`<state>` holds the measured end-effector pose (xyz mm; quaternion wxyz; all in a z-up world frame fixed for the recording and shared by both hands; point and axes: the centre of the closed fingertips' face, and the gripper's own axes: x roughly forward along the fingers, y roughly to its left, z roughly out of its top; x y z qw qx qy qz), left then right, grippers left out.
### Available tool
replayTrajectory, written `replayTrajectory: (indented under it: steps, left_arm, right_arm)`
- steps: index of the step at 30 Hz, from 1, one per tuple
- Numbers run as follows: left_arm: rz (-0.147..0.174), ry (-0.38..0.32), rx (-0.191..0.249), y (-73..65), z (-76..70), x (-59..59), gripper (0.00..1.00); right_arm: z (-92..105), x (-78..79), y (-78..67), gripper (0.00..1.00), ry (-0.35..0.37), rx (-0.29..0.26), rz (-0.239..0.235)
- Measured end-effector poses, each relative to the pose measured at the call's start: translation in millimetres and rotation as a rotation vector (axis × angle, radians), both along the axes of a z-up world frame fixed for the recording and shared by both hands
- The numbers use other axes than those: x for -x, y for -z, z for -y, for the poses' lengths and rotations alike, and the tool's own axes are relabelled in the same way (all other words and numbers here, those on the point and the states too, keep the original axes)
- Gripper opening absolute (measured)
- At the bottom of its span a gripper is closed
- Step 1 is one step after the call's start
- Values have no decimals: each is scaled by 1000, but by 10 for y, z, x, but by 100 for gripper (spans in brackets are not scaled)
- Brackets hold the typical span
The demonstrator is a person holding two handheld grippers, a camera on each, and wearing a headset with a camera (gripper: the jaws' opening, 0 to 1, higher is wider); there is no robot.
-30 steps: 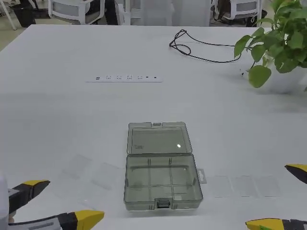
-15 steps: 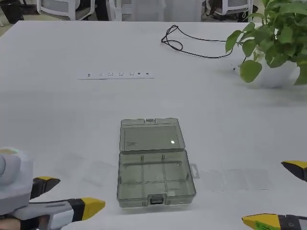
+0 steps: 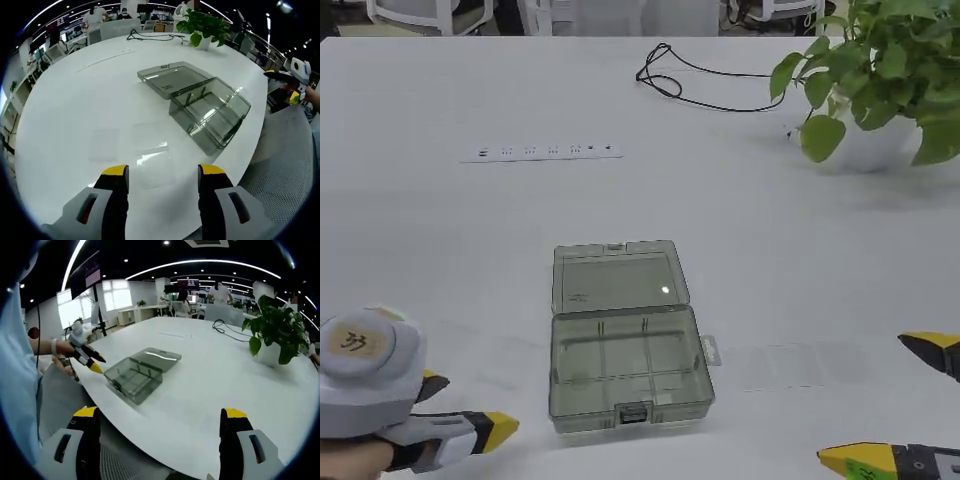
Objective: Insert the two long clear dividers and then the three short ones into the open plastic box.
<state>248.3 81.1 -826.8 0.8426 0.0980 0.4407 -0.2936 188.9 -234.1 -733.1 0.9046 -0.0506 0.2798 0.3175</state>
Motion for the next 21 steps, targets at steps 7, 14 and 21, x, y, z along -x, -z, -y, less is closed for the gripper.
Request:
replayTrajectory:
  steps: [7, 14, 21]
  left_arm:
    - [-6, -21, -44, 72, 0, -49, 45]
    - [-2, -13, -103, 155, -20, -81, 42]
    - [-6, -17, -118, 180, -30, -77, 38]
  right_arm:
    - [13, 10, 13, 100, 9, -2, -2]
    - [16, 23, 23, 100, 18, -6, -2]
    - [20, 37, 29, 100, 26, -10, -2]
